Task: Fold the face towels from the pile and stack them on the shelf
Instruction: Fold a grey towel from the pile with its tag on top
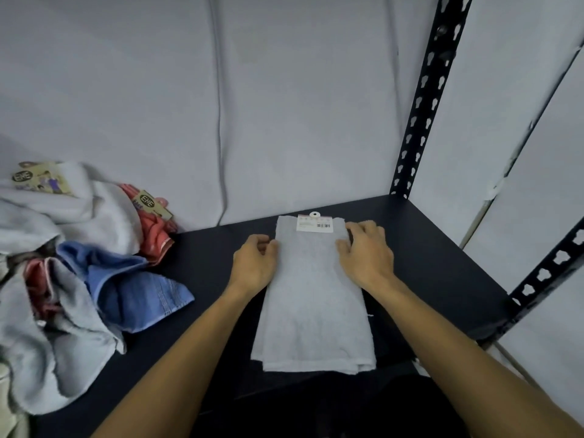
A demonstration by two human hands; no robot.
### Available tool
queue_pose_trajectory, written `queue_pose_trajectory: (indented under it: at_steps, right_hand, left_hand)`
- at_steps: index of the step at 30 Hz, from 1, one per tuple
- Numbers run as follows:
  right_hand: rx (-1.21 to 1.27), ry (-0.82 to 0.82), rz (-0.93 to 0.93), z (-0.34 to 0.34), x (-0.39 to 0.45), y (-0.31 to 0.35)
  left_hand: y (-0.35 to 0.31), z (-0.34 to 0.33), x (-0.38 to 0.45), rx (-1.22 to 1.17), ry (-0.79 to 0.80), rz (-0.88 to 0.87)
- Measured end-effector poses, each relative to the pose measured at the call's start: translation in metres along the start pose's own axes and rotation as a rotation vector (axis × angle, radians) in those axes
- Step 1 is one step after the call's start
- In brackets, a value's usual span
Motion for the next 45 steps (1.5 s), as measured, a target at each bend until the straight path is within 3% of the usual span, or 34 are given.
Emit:
queue_pose_trajectory:
  at_steps: [3,8,13,20,24,27,31,35,39,42,45]
  right_hand:
    - [0.143,0.040,0.233,0.010,-0.053,0.025]
    - [0.100,0.380,0.529,-0.006,-0.138,0.047]
    - [0.026,0.363,0.603,-0.019,-0.154,0.043]
    - [0.429,0.288,0.276,-0.011,-0.142,0.037]
    - [0.703,0.086,0.078,0.010,-0.135,0.026]
    - [0.778,-0.140,-0.065,0.030,-0.131,0.009]
    - [0.698,-0.354,-0.266,0.053,-0.133,-0.026]
    - [0.539,-0.286,-0.412,0.049,-0.136,-0.052]
    - [0.432,-0.224,-0.431,0.040,-0.135,-0.055]
    - [0.095,-0.223,-0.337,0.043,-0.136,-0.041]
    - [-0.157,-0.337,0.117,0.049,-0.139,-0.008]
  left_hand:
    - [0.013,0.012,-0.024,0.033,0.000,-0.084]
    - [0.039,0.023,-0.076,0.267,0.072,-0.376]
    - [0.059,0.023,-0.108,0.477,0.167,-0.529]
    - [0.057,0.017,-0.113,0.669,0.205,-0.543]
    - [0.056,0.018,-0.115,0.678,0.182,-0.541]
    - [0.055,0.018,-0.117,0.683,0.181,-0.531]
    - [0.054,0.017,-0.121,0.701,0.214,-0.526]
    - [0.052,0.016,-0.124,0.742,0.241,-0.530]
    - [0.049,0.016,-0.126,0.774,0.230,-0.539]
    - [0.045,0.019,-0.129,0.695,0.197,-0.568]
    - [0.042,0.030,-0.136,0.590,0.147,-0.647]
Point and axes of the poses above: each hand's wrist, its own x-axis towards the middle knuckle, its own z-axis out of the back of the hand, y = z × x, the point moved 5 cm from there along x, towards the middle knuckle, and after that the axes turned 8 degrees about x, right-handed, at the moved point
